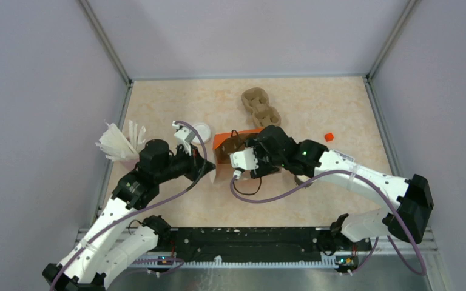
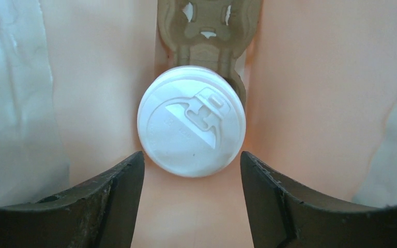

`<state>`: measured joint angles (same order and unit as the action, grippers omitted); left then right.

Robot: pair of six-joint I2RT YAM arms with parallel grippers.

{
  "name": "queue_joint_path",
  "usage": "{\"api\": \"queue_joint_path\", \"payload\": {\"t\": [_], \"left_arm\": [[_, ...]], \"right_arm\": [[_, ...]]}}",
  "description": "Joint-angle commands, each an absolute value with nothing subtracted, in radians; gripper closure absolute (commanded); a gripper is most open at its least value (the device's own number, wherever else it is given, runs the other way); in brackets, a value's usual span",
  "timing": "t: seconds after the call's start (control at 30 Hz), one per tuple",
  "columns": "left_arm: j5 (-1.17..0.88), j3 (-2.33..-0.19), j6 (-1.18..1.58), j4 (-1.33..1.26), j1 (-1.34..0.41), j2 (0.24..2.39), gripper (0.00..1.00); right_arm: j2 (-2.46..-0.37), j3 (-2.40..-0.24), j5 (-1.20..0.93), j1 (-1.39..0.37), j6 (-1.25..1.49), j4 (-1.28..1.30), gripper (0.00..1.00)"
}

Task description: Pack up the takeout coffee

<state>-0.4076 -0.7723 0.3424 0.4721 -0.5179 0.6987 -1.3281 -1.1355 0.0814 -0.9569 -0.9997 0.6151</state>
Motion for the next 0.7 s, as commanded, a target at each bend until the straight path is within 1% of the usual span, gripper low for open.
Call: {"api": "queue_joint_path", "payload": {"t": [0.0, 0.13, 0.43, 0.67], "left_arm": [[-0.419, -0.824, 0.354, 0.453, -0.517, 0.707, 0.98], [-0.420, -0.849, 0.351, 0.459, -0.517, 0.726, 0.99], [-0.426, -0.910, 0.416, 0.458, -0.516, 0.762, 0.98], [-0.441, -0.913, 0.483, 0.444, -0.517, 0.778, 0.98]], "right_arm": [[-1.280, -1.192, 0.074, -0.939, -0.961, 0.628, 0.36], [-1.280, -1.214, 0.065, -0.940, -0.939, 0.628, 0.37], [-1.272, -1.296, 0.046, -0.939, -0.885, 0.654, 0.43], [-1.258, -1.322, 0.058, -0.938, -0.871, 0.661, 0.44]]}}
